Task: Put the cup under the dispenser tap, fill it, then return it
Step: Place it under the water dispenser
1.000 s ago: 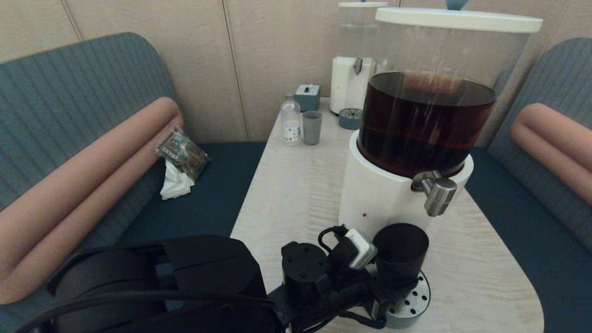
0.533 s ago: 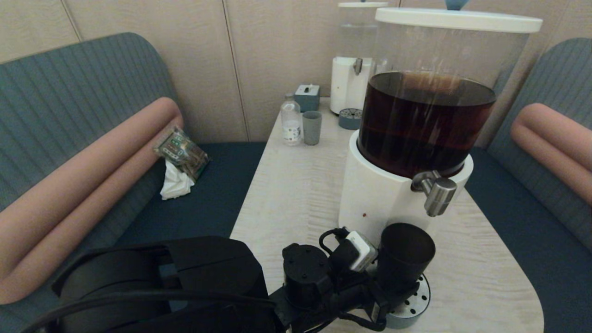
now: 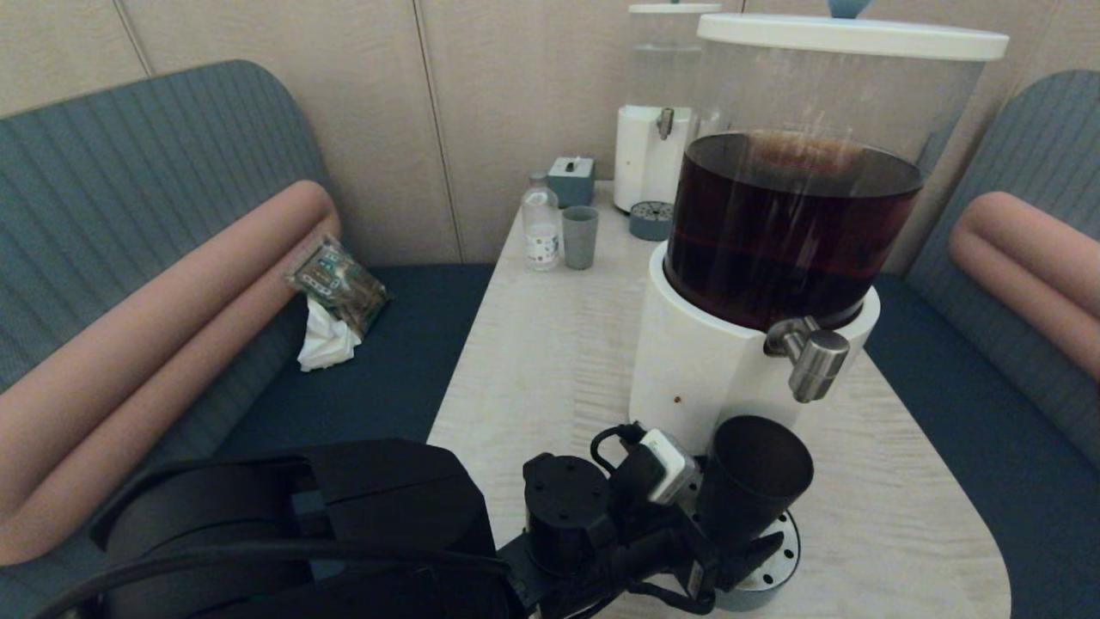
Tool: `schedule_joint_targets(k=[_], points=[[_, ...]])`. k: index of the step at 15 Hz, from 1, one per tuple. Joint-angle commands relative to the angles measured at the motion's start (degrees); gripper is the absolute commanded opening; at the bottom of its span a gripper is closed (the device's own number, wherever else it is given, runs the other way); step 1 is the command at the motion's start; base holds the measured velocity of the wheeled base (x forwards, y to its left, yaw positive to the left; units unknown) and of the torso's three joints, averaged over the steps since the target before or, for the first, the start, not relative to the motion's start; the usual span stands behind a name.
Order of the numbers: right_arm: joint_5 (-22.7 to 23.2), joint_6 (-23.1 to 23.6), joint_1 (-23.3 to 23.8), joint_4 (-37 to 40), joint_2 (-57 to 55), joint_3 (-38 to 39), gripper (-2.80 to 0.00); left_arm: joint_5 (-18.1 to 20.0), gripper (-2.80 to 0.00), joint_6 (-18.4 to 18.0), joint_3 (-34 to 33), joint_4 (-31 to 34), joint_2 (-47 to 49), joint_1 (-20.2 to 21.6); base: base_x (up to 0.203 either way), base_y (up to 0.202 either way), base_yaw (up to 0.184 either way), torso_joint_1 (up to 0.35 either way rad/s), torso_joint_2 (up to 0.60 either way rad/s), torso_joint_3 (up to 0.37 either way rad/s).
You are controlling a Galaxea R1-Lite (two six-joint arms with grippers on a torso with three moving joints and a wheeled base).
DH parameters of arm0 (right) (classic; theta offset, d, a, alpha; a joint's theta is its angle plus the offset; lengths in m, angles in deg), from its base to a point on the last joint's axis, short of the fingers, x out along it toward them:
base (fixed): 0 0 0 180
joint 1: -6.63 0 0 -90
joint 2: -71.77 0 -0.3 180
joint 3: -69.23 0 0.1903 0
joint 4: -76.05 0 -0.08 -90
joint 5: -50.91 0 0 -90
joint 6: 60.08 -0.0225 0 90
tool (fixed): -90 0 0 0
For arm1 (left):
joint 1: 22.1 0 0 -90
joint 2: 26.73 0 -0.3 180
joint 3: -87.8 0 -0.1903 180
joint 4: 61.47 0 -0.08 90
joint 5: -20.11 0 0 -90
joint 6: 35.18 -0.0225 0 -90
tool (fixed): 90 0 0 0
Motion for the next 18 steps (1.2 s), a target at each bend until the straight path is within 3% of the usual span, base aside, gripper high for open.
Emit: schedule_joint_targets(k=[1,16,17,18], points=[[0.0,0.1,0.0,0.0,0.0,0.0,-2.8,-2.6,0.0,0.0,0.0,-0.5,-1.1,-0.7,0.0,0.0,0.0,0.0,0.0,0.0],[0.0,0.1,0.0,0.0,0.0,0.0,-2.8,-3.5,0.0,-0.2,-10.2,-0.5,-7.6,-1.4,0.0,0.0,0.0,0.0,0.0,0.0],[0.0,0.1,0.0,0.0,0.0,0.0,-2.8,-4.1,-2.8,-0.3,-10.3,-0.5,-7.9,-1.4,0.0,0.0,0.0,0.0,0.0,0.0],[0.0,0.1,0.0,0.0,0.0,0.0,-2.8,-4.2,-2.8,-0.3,-10.7,-0.5,-8.3,-1.4,0.0,0.0,0.0,0.0,0.0,0.0]])
